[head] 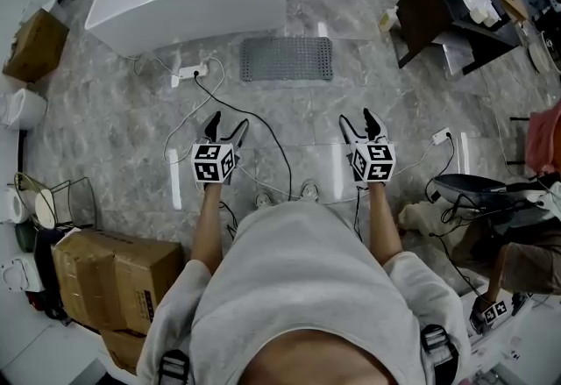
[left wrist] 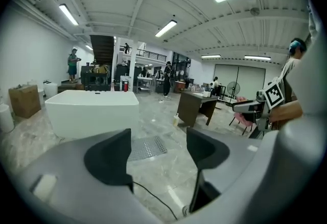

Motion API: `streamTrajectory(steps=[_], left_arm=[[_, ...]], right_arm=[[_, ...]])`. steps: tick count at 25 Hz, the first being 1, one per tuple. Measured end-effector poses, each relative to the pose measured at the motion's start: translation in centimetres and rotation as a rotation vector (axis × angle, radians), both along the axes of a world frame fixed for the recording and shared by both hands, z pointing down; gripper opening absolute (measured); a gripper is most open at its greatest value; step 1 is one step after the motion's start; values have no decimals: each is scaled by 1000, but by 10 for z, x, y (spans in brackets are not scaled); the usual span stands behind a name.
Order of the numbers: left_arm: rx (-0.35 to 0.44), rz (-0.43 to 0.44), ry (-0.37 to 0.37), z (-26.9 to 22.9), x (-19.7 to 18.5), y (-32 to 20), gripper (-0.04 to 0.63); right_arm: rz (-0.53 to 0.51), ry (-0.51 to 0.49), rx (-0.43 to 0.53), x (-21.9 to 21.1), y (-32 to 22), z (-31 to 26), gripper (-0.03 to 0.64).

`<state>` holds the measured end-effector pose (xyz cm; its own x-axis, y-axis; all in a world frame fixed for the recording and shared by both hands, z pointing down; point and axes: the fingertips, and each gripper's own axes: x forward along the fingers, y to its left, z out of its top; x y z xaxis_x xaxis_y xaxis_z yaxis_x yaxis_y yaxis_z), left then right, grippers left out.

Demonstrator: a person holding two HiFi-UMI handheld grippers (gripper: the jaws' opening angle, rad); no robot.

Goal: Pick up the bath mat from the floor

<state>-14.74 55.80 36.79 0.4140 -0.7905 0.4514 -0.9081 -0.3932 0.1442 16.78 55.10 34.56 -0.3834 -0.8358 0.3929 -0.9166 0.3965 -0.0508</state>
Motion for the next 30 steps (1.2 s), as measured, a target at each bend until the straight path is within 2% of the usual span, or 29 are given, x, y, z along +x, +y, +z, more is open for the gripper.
streamTrajectory(steps=[3, 20, 30], left_arm=[[-10, -13, 24, 2, 6, 0, 328], [-3, -95, -1, 6, 66, 3, 328], [-26, -118, -6, 16, 75, -8, 328]], right_arm=[[-2, 9, -3, 6, -1, 4, 268], [-70, 23, -2, 71, -13, 18, 268], [-62, 33, -17, 91, -34, 29, 268]])
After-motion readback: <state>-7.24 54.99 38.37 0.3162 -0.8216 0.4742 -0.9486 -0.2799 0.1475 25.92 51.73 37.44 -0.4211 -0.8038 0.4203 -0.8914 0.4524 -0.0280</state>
